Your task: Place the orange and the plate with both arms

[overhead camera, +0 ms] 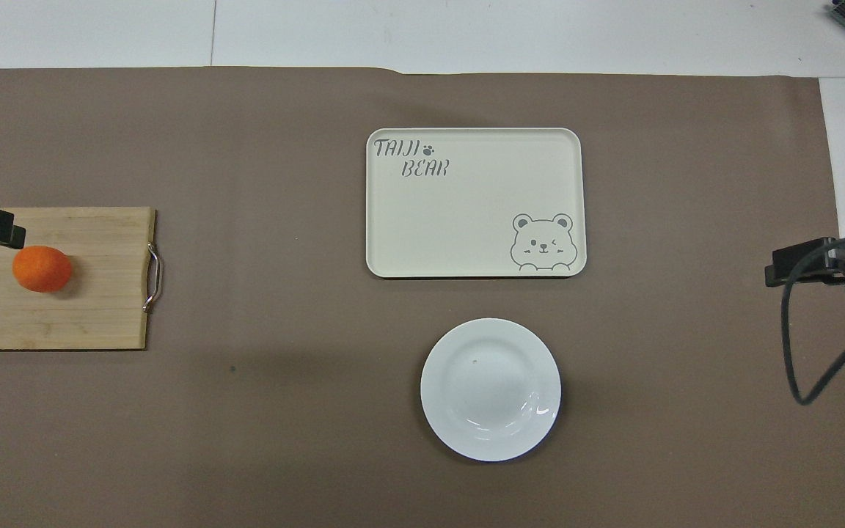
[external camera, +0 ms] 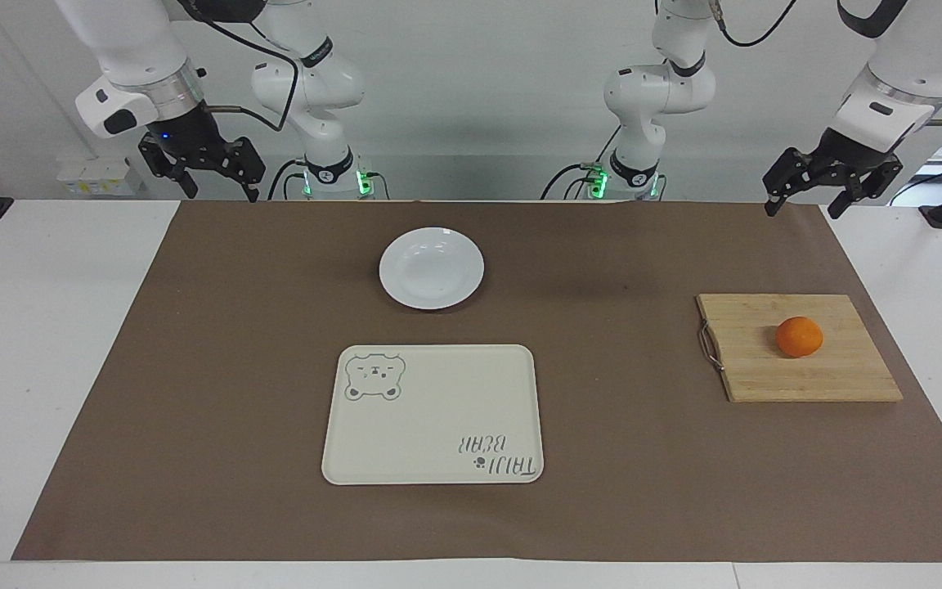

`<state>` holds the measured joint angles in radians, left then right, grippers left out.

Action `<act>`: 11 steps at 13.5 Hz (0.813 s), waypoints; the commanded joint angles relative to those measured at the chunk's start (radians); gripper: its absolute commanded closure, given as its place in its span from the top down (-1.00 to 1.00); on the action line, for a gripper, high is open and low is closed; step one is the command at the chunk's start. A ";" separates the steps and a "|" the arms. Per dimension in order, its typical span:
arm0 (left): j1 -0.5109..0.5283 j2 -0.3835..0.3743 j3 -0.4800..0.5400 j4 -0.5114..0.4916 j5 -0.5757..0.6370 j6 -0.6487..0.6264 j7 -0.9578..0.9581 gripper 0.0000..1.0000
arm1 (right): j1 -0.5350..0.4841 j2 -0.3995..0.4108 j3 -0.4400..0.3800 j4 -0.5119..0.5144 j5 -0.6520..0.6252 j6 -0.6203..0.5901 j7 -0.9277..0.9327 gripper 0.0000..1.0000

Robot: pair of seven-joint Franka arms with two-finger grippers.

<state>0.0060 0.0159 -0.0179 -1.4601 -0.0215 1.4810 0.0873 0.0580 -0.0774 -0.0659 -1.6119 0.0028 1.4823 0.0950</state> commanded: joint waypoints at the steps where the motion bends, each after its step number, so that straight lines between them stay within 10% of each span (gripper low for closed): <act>1: 0.000 -0.010 0.006 -0.008 -0.001 0.024 0.008 1.00 | -0.010 -0.021 0.005 -0.025 0.000 0.019 -0.023 1.00; 11: 0.005 -0.019 0.016 -0.028 -0.001 0.058 0.009 1.00 | -0.009 -0.019 0.005 -0.026 0.000 0.047 -0.023 1.00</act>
<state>0.0072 0.0160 -0.0073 -1.4620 -0.0215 1.5157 0.0874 0.0581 -0.0775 -0.0658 -1.6125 0.0028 1.5103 0.0949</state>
